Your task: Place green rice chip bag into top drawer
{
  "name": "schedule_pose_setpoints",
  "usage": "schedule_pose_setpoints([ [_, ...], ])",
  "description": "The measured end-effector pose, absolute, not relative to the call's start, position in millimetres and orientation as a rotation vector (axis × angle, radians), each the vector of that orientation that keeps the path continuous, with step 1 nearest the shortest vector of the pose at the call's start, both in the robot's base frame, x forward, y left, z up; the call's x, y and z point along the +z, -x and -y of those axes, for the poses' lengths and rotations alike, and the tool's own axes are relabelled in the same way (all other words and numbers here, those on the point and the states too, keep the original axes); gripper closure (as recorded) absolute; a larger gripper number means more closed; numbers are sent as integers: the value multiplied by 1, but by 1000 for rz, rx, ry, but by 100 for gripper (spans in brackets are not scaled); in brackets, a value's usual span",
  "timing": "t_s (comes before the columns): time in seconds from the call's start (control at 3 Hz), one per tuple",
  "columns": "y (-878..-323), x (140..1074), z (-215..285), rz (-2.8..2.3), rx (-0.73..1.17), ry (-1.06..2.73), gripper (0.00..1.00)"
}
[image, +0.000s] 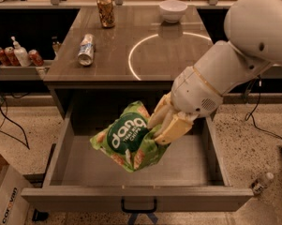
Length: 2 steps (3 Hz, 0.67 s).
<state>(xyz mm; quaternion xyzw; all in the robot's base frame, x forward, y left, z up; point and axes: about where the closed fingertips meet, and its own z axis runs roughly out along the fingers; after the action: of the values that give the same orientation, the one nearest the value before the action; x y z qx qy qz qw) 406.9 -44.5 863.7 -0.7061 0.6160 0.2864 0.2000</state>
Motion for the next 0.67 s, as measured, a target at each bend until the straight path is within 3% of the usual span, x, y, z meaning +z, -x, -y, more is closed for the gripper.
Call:
schedule_pose_setpoints([
  [0.33, -399, 823, 37, -1820, 843, 1957, 95],
  [0.67, -394, 788, 29, -1931, 858, 1946, 76],
])
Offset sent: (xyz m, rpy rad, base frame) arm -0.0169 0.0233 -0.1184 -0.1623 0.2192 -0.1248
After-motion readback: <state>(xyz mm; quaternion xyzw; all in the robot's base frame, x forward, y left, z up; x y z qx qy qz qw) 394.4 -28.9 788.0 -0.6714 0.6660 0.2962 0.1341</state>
